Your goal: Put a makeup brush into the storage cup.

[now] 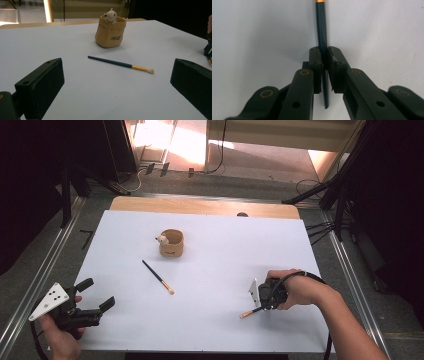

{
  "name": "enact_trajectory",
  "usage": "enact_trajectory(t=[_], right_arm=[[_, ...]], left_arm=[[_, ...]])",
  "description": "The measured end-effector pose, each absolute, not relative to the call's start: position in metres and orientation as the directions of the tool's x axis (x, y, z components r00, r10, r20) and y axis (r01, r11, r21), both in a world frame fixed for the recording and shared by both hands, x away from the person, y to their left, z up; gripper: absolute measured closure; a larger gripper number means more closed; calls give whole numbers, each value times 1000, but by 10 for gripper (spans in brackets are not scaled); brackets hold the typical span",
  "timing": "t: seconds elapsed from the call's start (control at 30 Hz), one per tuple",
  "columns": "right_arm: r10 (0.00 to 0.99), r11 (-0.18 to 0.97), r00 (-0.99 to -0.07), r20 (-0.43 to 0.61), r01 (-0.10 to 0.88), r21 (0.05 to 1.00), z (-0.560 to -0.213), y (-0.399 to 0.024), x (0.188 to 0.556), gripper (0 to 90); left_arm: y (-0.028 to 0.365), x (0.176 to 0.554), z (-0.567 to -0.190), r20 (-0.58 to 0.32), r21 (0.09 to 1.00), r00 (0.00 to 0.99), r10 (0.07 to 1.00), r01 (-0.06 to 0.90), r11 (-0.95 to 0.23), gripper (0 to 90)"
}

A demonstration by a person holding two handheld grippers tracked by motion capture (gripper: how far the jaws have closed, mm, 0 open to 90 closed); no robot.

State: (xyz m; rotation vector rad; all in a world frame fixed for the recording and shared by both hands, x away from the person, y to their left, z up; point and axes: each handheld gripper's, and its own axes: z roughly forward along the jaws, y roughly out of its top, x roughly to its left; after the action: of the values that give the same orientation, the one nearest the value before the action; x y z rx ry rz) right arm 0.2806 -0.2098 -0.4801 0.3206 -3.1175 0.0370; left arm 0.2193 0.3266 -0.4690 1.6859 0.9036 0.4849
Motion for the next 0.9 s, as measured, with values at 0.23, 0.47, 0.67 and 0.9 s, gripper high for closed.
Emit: enact_trajectory(t=[0.23, 0.47, 0.67, 0.9], right_arm=[[-188, 982, -982, 9, -188, -19, -480, -210, 281, 856], [-167, 986, -986, 6, -167, -12, -480, -211, 281, 858], [-137, 991, -991, 6, -136, 15, -479, -215, 282, 859], [-118, 990, -993, -7, -118, 70, -470, -218, 284, 859]], left_arm=[[327, 219, -469, -133, 943, 624, 770, 320, -96, 0], [327, 219, -469, -136, 943, 623, 770, 320, -92, 0], [328, 219, -469, -138, 941, 617, 774, 325, -91, 0], [329, 219, -469, -137, 942, 617, 775, 323, -90, 0]])
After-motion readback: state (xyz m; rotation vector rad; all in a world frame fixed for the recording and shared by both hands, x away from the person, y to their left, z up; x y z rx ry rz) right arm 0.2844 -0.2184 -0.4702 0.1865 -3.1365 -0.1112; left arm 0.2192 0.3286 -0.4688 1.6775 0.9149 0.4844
